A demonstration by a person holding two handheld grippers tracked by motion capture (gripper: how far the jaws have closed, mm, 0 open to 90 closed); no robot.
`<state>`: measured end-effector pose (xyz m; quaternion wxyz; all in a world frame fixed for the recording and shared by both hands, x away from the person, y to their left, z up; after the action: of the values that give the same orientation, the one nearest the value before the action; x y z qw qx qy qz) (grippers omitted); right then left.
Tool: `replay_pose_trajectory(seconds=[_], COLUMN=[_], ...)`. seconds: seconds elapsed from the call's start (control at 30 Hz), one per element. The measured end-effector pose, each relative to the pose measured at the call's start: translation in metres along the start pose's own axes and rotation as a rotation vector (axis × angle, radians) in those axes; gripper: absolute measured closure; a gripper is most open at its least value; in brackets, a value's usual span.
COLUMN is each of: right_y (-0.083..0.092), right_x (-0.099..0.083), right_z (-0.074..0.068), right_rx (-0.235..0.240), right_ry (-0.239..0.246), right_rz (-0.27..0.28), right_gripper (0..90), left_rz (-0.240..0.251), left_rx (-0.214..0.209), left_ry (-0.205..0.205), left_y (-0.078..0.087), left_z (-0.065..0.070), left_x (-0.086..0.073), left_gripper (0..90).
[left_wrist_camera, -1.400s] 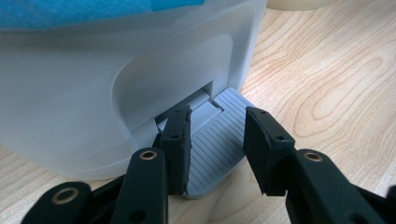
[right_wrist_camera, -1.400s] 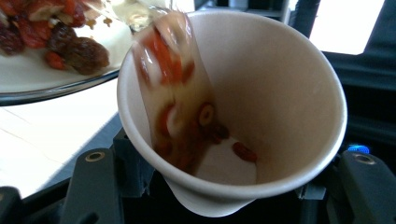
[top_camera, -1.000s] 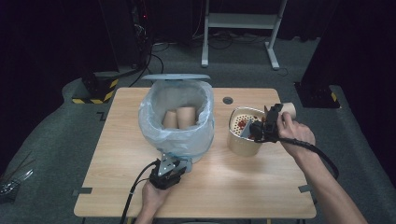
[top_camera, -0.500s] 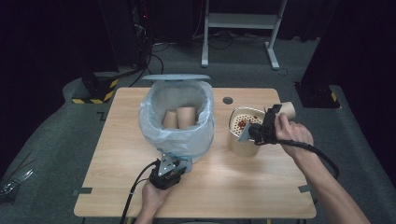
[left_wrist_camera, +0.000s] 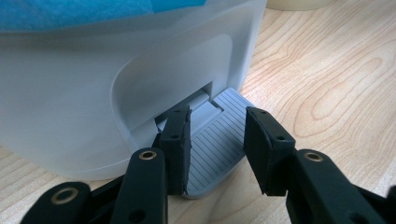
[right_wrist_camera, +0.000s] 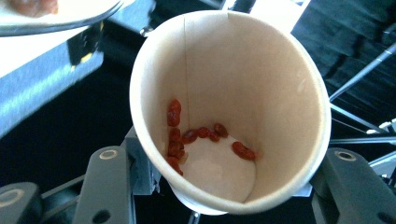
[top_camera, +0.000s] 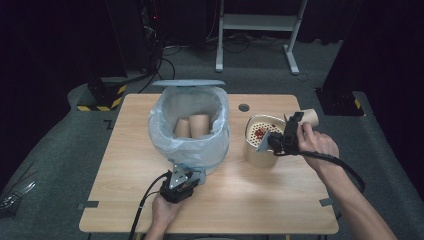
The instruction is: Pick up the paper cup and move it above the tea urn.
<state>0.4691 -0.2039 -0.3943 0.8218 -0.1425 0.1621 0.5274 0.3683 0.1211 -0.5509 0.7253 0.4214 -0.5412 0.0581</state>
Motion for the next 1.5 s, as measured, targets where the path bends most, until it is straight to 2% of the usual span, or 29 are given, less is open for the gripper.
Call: replay_pose_trajectory(seconds=[0.07, 0.1, 0.13, 0.2, 0.23, 0.3, 0.33, 0.37, 0.4, 0.43, 0.47, 0.5, 0.53, 0.57, 0.63, 0.67, 0.7, 0.8, 0.83, 0.93, 0.97, 1.03, 1.1, 1.13, 1.17, 1.2, 1.27, 1.3, 1.5], right_y=[0.002, 0.001, -0.001, 0.001, 0.002, 0.001, -0.002, 0.001, 0.001, 0.0, 0.0, -0.003, -0.003, 0.001, -0.001, -0.003, -0.002, -0.003, -0.002, -0.001, -0.002, -0.002, -0.002, -0.002, 0.0, 0.0, 0.002, 0.002, 0.002], right_x=[0.001, 0.002, 0.001, -0.001, 0.002, 0.0, -0.005, -0.004, -0.004, -0.004, -0.004, -0.008, -0.008, -0.003, -0.004, -0.007, -0.006, -0.008, -0.01, -0.011, -0.013, -0.014, -0.017, -0.017, -0.019, -0.019, -0.022, -0.026, -0.028], right_z=[0.0, -0.004, -0.004, 0.001, -0.004, -0.004, 0.005, 0.002, 0.002, -0.007, -0.007, 0.0, 0.0, -0.008, -0.009, -0.005, -0.01, -0.013, -0.012, -0.012, -0.011, -0.011, -0.011, -0.011, -0.011, -0.011, -0.01, -0.011, -0.014], right_rx=[0.006, 0.006, 0.011, 0.014, 0.015, 0.016, 0.034, 0.049, 0.049, 0.043, 0.043, 0.067, 0.067, 0.062, 0.068, 0.088, 0.089, 0.109, 0.128, 0.138, 0.159, 0.167, 0.221, 0.221, 0.257, 0.257, 0.3, 0.344, 0.382], right_ry=[-0.009, 0.037, 0.03, -0.037, 0.017, 0.027, -0.083, -0.044, -0.044, 0.018, 0.018, -0.091, -0.091, 0.0, -0.003, -0.067, -0.036, -0.052, -0.11, -0.115, -0.159, -0.173, -0.247, -0.247, -0.302, -0.302, -0.364, -0.44, -0.487], right_rz=[0.008, 0.003, -0.002, 0.002, 0.012, 0.012, -0.011, -0.01, -0.01, 0.003, 0.003, -0.011, -0.011, 0.016, 0.005, -0.012, 0.006, 0.002, 0.006, 0.018, 0.016, 0.017, 0.043, 0.043, 0.062, 0.062, 0.073, 0.085, 0.115], right_gripper=[44.0, 44.1, 44.3, 44.9, 44.9, 45.0, 45.3, 45.3, 45.3, 45.4, 45.4, 45.6, 45.6, 45.5, 45.5, 45.7, 45.7, 45.6, 45.6, 45.5, 45.4, 45.3, 45.0, 45.0, 44.8, 44.8, 44.8, 44.8, 44.8], left_rz=[0.0, 0.001, 0.0, -0.001, 0.002, -0.005, -0.001, 0.002, 0.002, -0.006, -0.006, -0.001, -0.001, 0.003, 0.001, -0.001, 0.001, 0.001, -0.001, 0.002, 0.0, 0.0, 0.0, 0.0, 0.0, 0.0, 0.0, 0.0, 0.0], left_rx=[0.0, 0.0, 0.0, 0.0, -0.007, -0.005, 0.0, -0.01, -0.01, 0.001, 0.001, 0.001, 0.001, -0.009, 0.0, 0.002, 0.0, 0.0, 0.0, -0.01, 0.0, 0.0, 0.0, 0.0, 0.001, 0.001, 0.001, 0.0, 0.001], left_ry=[-0.001, -0.001, -0.001, -0.001, 0.004, -0.003, -0.001, 0.006, 0.006, -0.007, -0.007, -0.002, -0.002, 0.006, -0.002, -0.003, 0.0, -0.001, -0.001, 0.006, -0.002, 0.0, -0.002, -0.002, -0.002, -0.002, -0.002, -0.001, -0.001], left_y=[0.0, 0.0, 0.0, 0.0, 0.0, 0.0, 0.0, 0.0, 0.0, 0.001, 0.001, 0.0, 0.0, 0.0, 0.0, 0.0, 0.0, 0.0, 0.0, 0.0, 0.0, 0.0, 0.0, 0.0, 0.0, 0.0, 0.0, 0.0, 0.0], left_z=[0.0, 0.0, 0.0, 0.0, 0.0, 0.0, 0.0, 0.001, 0.001, 0.0, 0.0, 0.0, 0.0, 0.0, 0.0, 0.0, 0.0, 0.0, 0.0, 0.001, 0.0, 0.0, 0.0, 0.0, 0.0, 0.0, 0.0, 0.0, 0.0], left_x=[0.0, 0.0, 0.0, 0.0, 0.0, 0.0, 0.0, 0.0, 0.0, 0.0, 0.0, 0.0, 0.0, 0.0, 0.0, 0.0, 0.0, 0.0, 0.0, 0.0, 0.0, 0.0, 0.0, 0.0, 0.0, 0.0, 0.0, 0.0, 0.0], left_gripper=[61.4, 61.4, 61.5, 61.5, 61.4, 61.4, 61.5, 61.4, 61.4, 61.4, 61.4, 61.5, 61.4, 61.4, 61.3, 61.4, 61.4, 61.4, 61.4, 61.4, 61.4, 61.4, 61.4, 61.4, 61.4, 61.4, 61.4, 61.4, 61.4])
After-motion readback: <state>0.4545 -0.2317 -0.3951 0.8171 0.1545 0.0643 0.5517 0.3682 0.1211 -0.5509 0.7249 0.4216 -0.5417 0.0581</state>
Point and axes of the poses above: each handheld gripper's, and its own axes: y roughly backward along the jaws, x roughly out of its top, z roughly to its right, the point moved 5 cm from there along -y, roughly forward along the jaws, and after that the axes turned 10 degrees about -x, right-handed, at the moved point
